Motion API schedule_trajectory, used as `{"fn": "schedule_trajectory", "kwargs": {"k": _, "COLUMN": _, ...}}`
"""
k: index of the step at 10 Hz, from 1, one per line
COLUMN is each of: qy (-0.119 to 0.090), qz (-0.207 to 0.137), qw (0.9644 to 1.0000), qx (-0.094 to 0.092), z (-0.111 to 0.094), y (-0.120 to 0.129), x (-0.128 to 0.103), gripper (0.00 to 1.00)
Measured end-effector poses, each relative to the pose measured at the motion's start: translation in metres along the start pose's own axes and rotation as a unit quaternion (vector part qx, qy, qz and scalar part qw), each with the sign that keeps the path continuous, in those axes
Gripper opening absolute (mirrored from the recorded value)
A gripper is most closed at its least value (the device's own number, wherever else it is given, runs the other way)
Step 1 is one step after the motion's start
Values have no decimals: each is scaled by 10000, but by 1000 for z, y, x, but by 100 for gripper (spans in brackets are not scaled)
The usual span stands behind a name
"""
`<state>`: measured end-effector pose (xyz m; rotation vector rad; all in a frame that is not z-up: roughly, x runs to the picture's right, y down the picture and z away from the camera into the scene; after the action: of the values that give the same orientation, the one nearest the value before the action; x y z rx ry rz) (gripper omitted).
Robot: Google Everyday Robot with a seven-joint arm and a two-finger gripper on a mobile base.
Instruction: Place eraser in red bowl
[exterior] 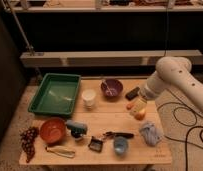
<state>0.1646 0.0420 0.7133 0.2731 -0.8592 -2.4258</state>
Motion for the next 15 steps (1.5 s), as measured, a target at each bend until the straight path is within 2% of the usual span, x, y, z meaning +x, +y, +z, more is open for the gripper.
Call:
{"fn": "schedule_trajectory", "kwargs": {"k": 2, "qy": 205, "qz": -274, "qw": 9994, "qx": -72, "z": 8, "y": 20, "x": 45, "gripper": 80}}
{"fn": "schedule_trajectory", "kwargs": {"k": 3, "qy": 228, "qz": -303, "qw": 9992, "qx": -81, "z": 10, "y": 23, "x": 50, "gripper": 80}}
{"fn": "schedule_trajectory", "kwargs": {"k": 8, "qy": 225, "qz": -316, "qw": 9992, "qx": -92, "z": 8, "y": 24, "x": 48, "gripper": 80}}
{"fn": "schedule_trajectory", "kwargs": {"k": 9, "qy": 210, "qz": -388, "qw": 9989, "qx": -140, "z": 8, "y": 25, "x": 48, "gripper": 80}}
{"fn": "schedule_trajectory", "kwargs": {"k": 11, "qy": 278, "qz": -571, "qw": 9971, "qx": -419, "z": 1, "y": 44, "x": 45, "gripper": 80}}
{"fn": "schedule_trajectory", "kwargs": {"k": 12, "qy": 436, "qz": -767, "qw": 9948, "qx": -517, "z": -4, "y": 64, "x": 40, "gripper": 80}}
{"fn": "schedule_trajectory", "kwargs": {"k": 15, "qy": 582, "qz": -972, "qw": 9917, "qx": -600, "z": -8, "y": 81, "x": 40, "gripper": 80}}
